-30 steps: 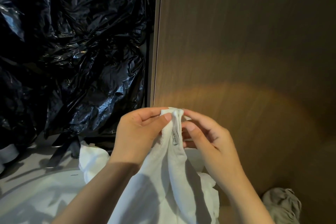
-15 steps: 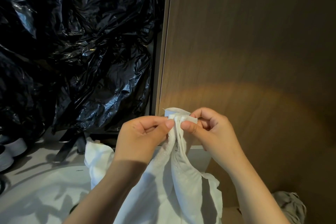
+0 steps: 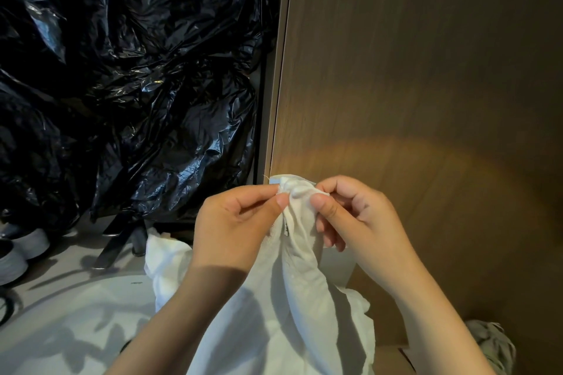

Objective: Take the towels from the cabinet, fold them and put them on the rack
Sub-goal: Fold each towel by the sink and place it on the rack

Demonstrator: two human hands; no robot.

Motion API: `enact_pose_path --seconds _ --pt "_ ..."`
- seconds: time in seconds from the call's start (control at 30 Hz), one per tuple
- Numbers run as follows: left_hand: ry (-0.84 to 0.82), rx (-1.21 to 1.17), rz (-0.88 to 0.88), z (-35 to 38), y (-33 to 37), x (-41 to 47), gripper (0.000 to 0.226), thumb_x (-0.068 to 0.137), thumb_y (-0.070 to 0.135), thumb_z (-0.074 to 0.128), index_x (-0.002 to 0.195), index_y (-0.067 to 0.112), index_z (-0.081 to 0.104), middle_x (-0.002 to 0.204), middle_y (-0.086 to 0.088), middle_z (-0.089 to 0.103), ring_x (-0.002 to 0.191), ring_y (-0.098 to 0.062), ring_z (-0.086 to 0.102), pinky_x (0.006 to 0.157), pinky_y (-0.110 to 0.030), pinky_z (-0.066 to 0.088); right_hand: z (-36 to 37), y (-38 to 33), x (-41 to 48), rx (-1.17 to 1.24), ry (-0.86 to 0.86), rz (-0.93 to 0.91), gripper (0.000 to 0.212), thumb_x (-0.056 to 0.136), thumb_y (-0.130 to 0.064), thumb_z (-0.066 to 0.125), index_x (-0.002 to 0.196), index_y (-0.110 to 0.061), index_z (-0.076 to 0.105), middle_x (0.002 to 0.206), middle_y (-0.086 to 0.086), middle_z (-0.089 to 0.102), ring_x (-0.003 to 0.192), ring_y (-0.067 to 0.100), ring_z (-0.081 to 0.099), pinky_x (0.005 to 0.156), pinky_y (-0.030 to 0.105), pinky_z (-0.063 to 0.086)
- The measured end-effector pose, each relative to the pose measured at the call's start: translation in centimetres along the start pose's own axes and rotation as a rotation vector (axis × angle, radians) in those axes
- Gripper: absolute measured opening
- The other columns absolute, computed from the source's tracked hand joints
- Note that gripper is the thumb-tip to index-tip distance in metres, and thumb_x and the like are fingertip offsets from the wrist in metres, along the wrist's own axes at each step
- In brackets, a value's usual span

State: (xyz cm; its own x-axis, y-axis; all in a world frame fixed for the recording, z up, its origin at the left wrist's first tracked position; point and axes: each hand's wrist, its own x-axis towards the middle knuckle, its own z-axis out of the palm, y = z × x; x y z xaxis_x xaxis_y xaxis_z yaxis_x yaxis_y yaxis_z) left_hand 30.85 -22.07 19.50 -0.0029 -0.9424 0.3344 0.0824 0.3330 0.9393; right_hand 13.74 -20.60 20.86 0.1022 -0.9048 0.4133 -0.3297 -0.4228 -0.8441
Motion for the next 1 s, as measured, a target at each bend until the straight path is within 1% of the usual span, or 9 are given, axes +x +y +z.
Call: enact_pose_path --seconds 0.07,0.13,0.3,0.4,0.5,0.57,0.67,0.83,1.0 --pt "0.009 -0.010 -0.014 -0.1 -0.1 0.0 0.015 0.081 0.011 0.071 0.095 0.012 0.077 0.087 -0.002 0.077 0.087 -0.024 0.072 0.085 -0.042 0.058 -0.2 0.0 0.1 -0.038 0.017 -0.021 0.013 0.090 -0.037 0.060 0.083 -0.029 0.068 0.065 -0.004 0.063 0.055 0.008 0.055 0.051 0.018 0.044" --pt "0.014 -0.028 -0.017 0.1 -0.2 -0.1 0.012 0.081 0.010 0.071 0.092 0.013 0.077 0.084 -0.003 0.077 0.085 -0.029 0.071 0.082 -0.044 0.058 -0.2 0.0 0.3 -0.064 0.061 -0.051 0.008 0.088 -0.034 0.066 0.082 -0.030 0.070 0.066 -0.002 0.060 0.057 0.010 0.052 0.052 0.022 0.042" --pt "0.050 -0.048 0.025 0.7 -0.2 -0.3 0.008 0.077 0.011 0.075 0.084 0.013 0.077 0.076 -0.001 0.076 0.071 -0.016 0.072 0.065 -0.022 0.057 0.0 0.4 0.5 -0.137 0.166 -0.120 0.019 0.081 -0.044 0.073 0.074 -0.027 0.070 0.071 0.000 0.058 0.066 0.016 0.053 0.057 0.028 0.042" --pt "0.080 -0.026 0.033 0.9 -0.1 0.0 0.006 0.076 0.009 0.077 0.082 0.011 0.077 0.075 0.000 0.076 0.069 -0.011 0.072 0.065 -0.017 0.055 0.1 0.4 0.5 -0.150 0.219 -0.145 0.019 0.078 -0.049 0.069 0.074 -0.031 0.069 0.082 -0.007 0.058 0.081 0.016 0.057 0.064 0.022 0.047" --pt "0.092 -0.011 0.051 0.9 -0.1 0.0 0.005 0.077 0.009 0.076 0.082 0.011 0.077 0.075 0.001 0.075 0.071 -0.011 0.072 0.065 -0.016 0.054 -0.1 0.5 0.7 -0.169 0.168 -0.166 0.015 0.082 -0.046 0.070 0.081 -0.032 0.068 0.093 -0.014 0.065 0.097 0.012 0.060 0.078 0.014 0.045" --pt "0.086 -0.038 0.059 1.0 0.0 -0.1 0.006 0.078 0.007 0.075 0.082 0.011 0.076 0.075 0.000 0.076 0.070 -0.010 0.072 0.063 -0.014 0.053 -0.3 0.6 0.7 -0.163 0.136 -0.177 0.010 0.085 -0.042 0.068 0.089 -0.033 0.067 0.094 -0.015 0.066 0.098 0.013 0.062 0.084 0.020 0.046" --pt "0.086 -0.077 0.078 1.1 0.2 -0.1 0.006 0.078 0.004 0.074 0.083 0.007 0.075 0.075 -0.001 0.076 0.068 -0.009 0.071 0.062 -0.014 0.053 -0.5 0.7 0.5 -0.175 0.150 -0.231 0.010 0.087 -0.039 0.064 0.096 -0.033 0.066 0.098 -0.016 0.066 0.102 0.018 0.061 0.088 0.039 0.050" --pt "0.072 -0.072 0.094 1.1 0.4 0.3 0.009 0.077 0.008 0.075 0.086 0.006 0.076 0.076 -0.003 0.076 0.070 -0.014 0.072 0.064 -0.018 0.055 -0.7 0.3 1.0 -0.219 0.073 -0.263 0.009 0.092 -0.022 0.066 0.089 -0.029 0.072 0.101 -0.017 0.067 0.109 0.016 0.059 0.089 0.026 0.048" --pt "0.077 -0.077 0.062 1.0 0.0 0.4 0.008 0.078 0.008 0.074 0.086 0.006 0.076 0.075 -0.002 0.076 0.070 -0.012 0.072 0.063 -0.016 0.054 -1.2 0.3 1.2 -0.300 -0.001 -0.188 0.006 0.089 -0.026 0.069 0.088 -0.030 0.073 0.101 -0.020 0.066 0.105 0.013 0.059 0.086 0.020 0.048"
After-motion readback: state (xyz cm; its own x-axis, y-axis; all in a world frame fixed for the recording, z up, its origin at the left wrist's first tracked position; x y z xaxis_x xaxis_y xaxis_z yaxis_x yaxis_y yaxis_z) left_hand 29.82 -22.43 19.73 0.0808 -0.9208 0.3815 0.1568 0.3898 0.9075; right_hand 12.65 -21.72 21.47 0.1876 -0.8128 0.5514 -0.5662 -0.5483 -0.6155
